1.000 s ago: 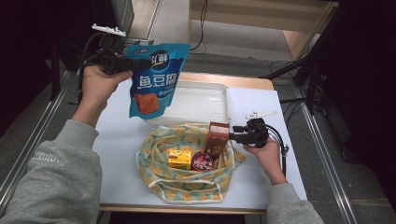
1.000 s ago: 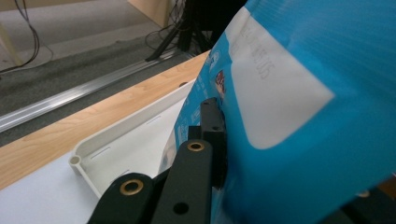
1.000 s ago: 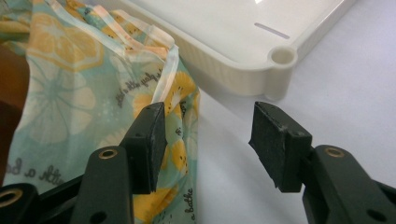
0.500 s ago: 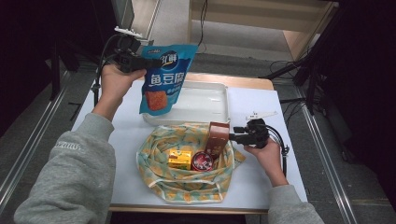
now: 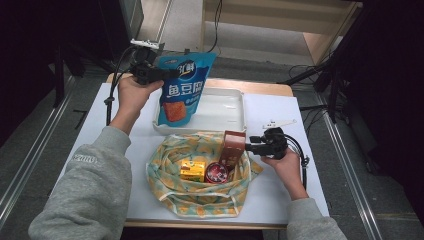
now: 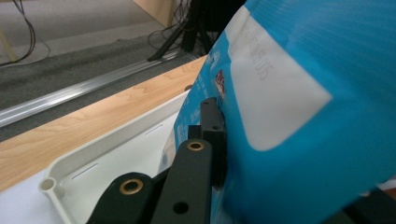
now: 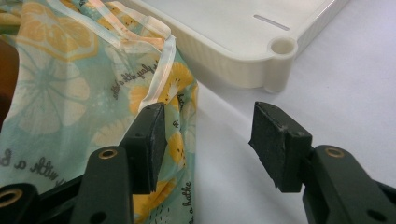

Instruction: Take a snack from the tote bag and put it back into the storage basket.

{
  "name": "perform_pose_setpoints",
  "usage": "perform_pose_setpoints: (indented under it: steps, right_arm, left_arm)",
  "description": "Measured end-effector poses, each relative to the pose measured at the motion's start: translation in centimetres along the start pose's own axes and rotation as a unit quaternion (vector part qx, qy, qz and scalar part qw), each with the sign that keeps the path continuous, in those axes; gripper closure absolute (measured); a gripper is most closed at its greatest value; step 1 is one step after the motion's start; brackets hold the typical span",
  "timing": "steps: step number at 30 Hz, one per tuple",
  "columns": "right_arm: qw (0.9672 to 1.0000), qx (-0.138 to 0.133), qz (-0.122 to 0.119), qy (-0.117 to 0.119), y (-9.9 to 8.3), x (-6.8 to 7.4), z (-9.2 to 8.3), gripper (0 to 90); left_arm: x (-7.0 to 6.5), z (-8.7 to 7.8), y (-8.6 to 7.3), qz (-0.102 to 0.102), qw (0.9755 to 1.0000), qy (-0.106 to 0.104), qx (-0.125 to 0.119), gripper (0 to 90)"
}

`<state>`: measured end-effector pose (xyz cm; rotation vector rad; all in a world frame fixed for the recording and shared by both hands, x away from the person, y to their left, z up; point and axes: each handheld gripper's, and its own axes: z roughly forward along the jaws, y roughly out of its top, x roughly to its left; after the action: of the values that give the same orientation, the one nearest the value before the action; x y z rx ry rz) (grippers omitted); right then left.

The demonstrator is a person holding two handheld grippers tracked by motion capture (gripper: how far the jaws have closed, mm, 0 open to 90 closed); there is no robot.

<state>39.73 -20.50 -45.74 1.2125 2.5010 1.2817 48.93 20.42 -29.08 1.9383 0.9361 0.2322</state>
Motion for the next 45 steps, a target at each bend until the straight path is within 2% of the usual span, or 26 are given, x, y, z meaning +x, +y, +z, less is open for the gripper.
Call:
perform_pose_setpoints:
  steps: [2,5,8,10,13,18,21,28,32,36,41,43,45]
  right_arm:
    - [1.0,0.001,0.001,-0.001,0.0,0.0,0.1,46.2]
    - [1.0,0.001,0.001,-0.001,0.0,0.0,0.1,46.2]
    - [1.0,0.003,-0.001,0.0,0.0,0.1,0.1,46.2]
    - [1.0,0.006,0.0,-0.002,0.0,0.1,0.2,46.2]
    - [1.0,0.007,-0.001,-0.003,0.0,0.1,0.2,46.2]
    - [1.0,0.006,-0.005,-0.003,0.0,0.2,0.3,46.2]
    - [1.0,0.007,-0.004,-0.003,0.0,0.1,0.3,46.2]
    - [1.0,0.006,-0.006,-0.004,0.0,0.2,0.3,46.3]
    - [1.0,0.007,-0.006,-0.004,0.0,0.1,0.3,46.3]
    - [1.0,0.008,-0.003,-0.003,0.0,0.1,0.2,46.3]
    - [1.0,0.007,-0.005,-0.003,0.0,0.1,0.2,46.2]
    - [0.9999,0.008,-0.005,-0.004,0.0,0.1,0.3,46.3]
    - [0.9999,0.008,-0.006,-0.004,0.0,0.1,0.2,46.3]
  left_arm:
    - [0.0,0.1,-0.4,0.005,1.0,-0.002,-0.003,90.0]
    - [0.2,0.1,-0.9,0.0,1.0,-0.002,-0.004,90.0]
    - [0.3,0.2,-1.4,0.0,1.0,0.002,0.009,90.0]
    - [0.2,0.4,-1.7,0.007,0.9999,0.003,0.01,89.9]
    - [0.3,0.6,-2.0,0.005,1.0,-0.003,0.004,89.8]
    - [0.2,1.2,-1.9,0.002,1.0,-0.004,-0.003,89.8]
    - [0.3,1.6,-1.9,-0.008,0.9999,-0.012,-0.01,89.7]
    - [0.4,2.6,-1.1,-0.007,1.0,-0.006,0.001,89.1]
    - [0.4,3.1,-1.2,-0.012,0.9998,-0.014,0.003,87.0]
    - [0.4,3.0,-1.2,-0.017,0.9997,-0.015,0.005,82.2]
    - [0.2,2.6,-1.4,-0.013,0.9995,-0.021,0.02,65.7]
    - [0.0,2.5,-1.5,-0.011,0.9993,-0.02,0.03,60.6]
    - [-0.2,2.4,-1.7,-0.009,0.9994,-0.016,0.029,57.3]
